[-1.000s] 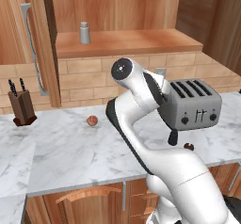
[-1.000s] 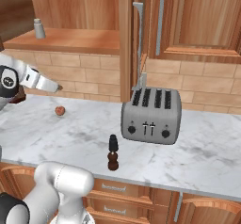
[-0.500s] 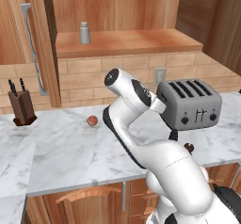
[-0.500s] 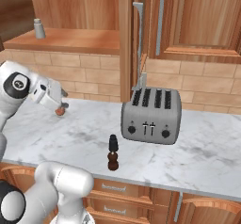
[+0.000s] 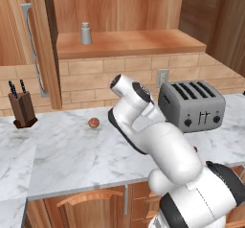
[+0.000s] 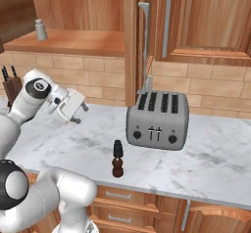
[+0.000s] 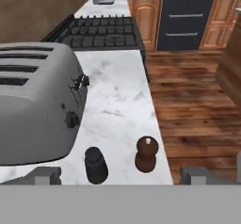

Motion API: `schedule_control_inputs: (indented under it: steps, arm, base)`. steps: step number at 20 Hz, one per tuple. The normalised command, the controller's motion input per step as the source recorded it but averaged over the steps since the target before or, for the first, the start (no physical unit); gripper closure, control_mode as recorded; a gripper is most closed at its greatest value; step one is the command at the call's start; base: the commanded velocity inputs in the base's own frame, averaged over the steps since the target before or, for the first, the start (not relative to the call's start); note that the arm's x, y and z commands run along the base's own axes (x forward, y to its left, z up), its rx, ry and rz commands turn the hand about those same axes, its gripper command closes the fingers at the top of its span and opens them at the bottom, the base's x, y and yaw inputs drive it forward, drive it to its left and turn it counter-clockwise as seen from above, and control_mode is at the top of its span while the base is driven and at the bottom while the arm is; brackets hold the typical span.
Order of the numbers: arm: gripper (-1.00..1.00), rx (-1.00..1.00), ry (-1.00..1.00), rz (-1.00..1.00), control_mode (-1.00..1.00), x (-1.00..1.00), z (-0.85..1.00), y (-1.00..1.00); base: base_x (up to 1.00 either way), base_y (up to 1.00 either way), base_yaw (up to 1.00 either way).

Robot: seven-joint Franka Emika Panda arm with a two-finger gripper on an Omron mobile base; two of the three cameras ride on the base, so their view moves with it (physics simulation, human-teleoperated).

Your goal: There are various items on the counter. Only move the condiments/shakers into the cabinet.

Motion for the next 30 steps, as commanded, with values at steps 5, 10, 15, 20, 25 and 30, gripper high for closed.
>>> schedule_control_inputs:
  steps: [5,10,15,20,25,30]
  arm:
    - [-1.0,-0.06,0.04,-0.18,-1.0,0.18,-0.6,-0.44]
    - [-1.0,-0.07,0.08,-0.14,-1.0,0.05,-0.69,-0.32]
    - [-1.0,-0.05,0.05,-0.11,-1.0,0.02,-0.46,-0.19]
    - [-1.0,-0.04,0.07,-0.03,-1.0,0.19,-0.33,-0.09]
    - [-1.0,-0.08,0.09,-0.01,-1.0,0.25,-0.19,0.0]
    - [-1.0,-0.06,0.05,-0.03,-1.0,0.14,-0.28,-0.06]
  base:
    - [0.0,0.0,0.0]
    - [0.0,0.0,0.0]
    - [0.0,0.0,0.0]
    - [0.0,0.0,0.0]
    - [0.0,0.0,0.0]
    - [0.0,0.0,0.0]
